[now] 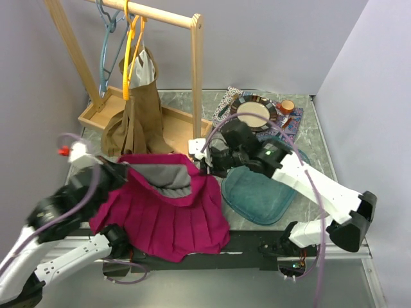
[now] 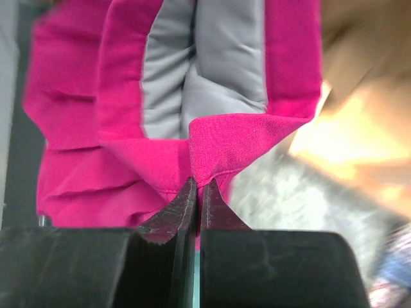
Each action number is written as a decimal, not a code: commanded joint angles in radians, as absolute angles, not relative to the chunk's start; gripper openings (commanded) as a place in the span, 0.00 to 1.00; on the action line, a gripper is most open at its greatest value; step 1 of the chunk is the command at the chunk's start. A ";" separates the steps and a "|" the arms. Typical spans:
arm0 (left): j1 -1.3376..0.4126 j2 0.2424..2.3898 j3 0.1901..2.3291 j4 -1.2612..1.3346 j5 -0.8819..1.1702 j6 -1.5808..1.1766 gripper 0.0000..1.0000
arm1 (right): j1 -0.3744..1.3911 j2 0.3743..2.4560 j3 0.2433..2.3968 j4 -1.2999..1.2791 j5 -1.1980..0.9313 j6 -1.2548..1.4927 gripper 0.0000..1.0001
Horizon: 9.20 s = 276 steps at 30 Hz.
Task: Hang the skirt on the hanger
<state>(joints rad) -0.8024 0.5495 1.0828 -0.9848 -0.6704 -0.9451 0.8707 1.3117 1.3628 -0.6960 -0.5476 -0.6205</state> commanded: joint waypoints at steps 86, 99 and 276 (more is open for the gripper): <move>0.118 1.594 2.052 -0.565 0.268 -0.387 0.30 | 0.356 0.983 0.905 -0.644 -1.081 -0.652 0.95; 0.110 1.663 2.089 -0.540 0.299 -0.367 0.16 | 0.350 1.000 0.911 -0.660 -1.086 -0.664 0.95; -0.580 0.704 0.951 -0.569 0.597 -0.380 0.48 | 0.535 1.046 1.082 -0.666 -1.181 -0.454 0.00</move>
